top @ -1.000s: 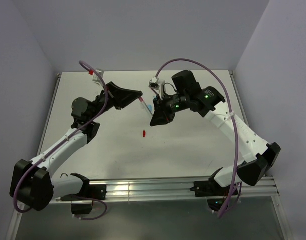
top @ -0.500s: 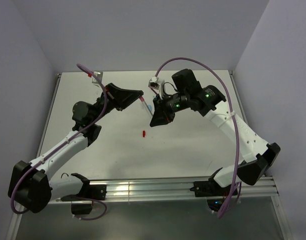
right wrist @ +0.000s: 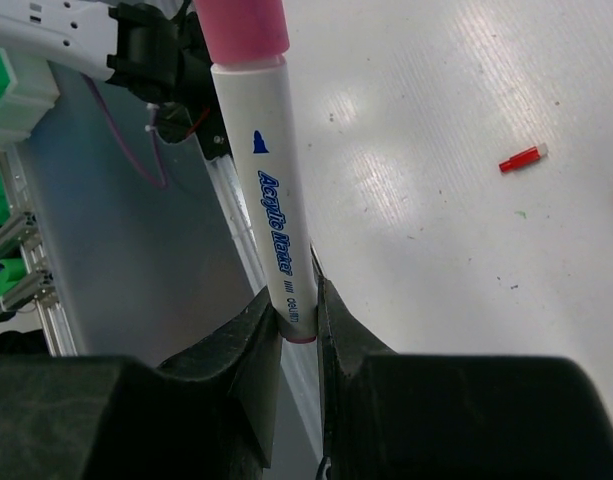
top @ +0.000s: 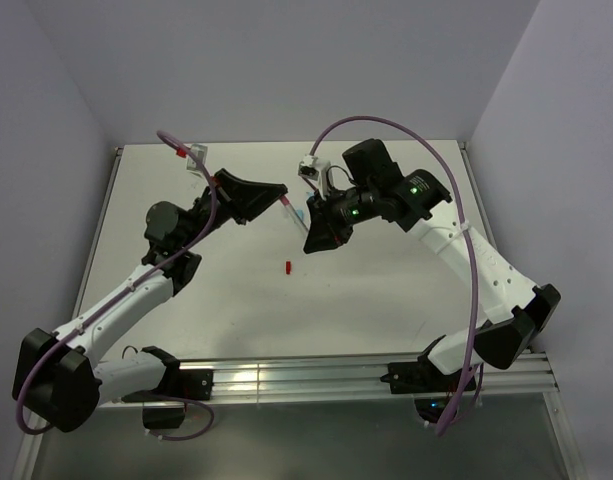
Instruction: Insert the pens into the pen caps
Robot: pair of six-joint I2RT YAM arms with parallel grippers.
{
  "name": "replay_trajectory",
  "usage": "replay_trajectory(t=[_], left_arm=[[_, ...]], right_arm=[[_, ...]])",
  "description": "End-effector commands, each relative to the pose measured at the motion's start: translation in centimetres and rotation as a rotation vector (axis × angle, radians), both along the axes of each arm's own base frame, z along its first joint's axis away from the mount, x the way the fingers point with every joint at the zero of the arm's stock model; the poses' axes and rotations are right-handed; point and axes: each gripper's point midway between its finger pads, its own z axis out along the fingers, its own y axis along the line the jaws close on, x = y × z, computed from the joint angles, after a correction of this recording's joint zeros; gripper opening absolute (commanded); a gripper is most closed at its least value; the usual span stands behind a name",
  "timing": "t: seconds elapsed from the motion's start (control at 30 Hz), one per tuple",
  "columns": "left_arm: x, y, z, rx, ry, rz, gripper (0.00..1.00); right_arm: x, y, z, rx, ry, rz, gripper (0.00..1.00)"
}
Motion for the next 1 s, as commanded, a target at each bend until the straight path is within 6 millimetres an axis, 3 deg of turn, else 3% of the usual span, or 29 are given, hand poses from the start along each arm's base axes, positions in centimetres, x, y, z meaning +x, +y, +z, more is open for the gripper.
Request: replay_trajectory(t=[0.0,0.33,0.63,0.97], left_arm=[[-8.9,-3.8,-10.0,0.266,0.248,-0.494,0.01],[-9.0,-4.0,-8.8,0.19,0.299,-0.516,0.0],[-9.1,-4.3,-9.7,0.177,0.373,-0.51,0.0],[-10.5,-4.2,-9.5,0.183,0.242,-0.55,0.0]], right_arm=[[6.6,2.9,14.4,0.364,-0.537,-0.094,0.0],[7.2,2.9,14.0,0.35,-0.546,-0.104,0.0],[8.0,2.7,13.8,0.32,-0.578,-0.144,0.0],[6.0,4.0,13.8,0.375,-0.512,-0.035,0.0]])
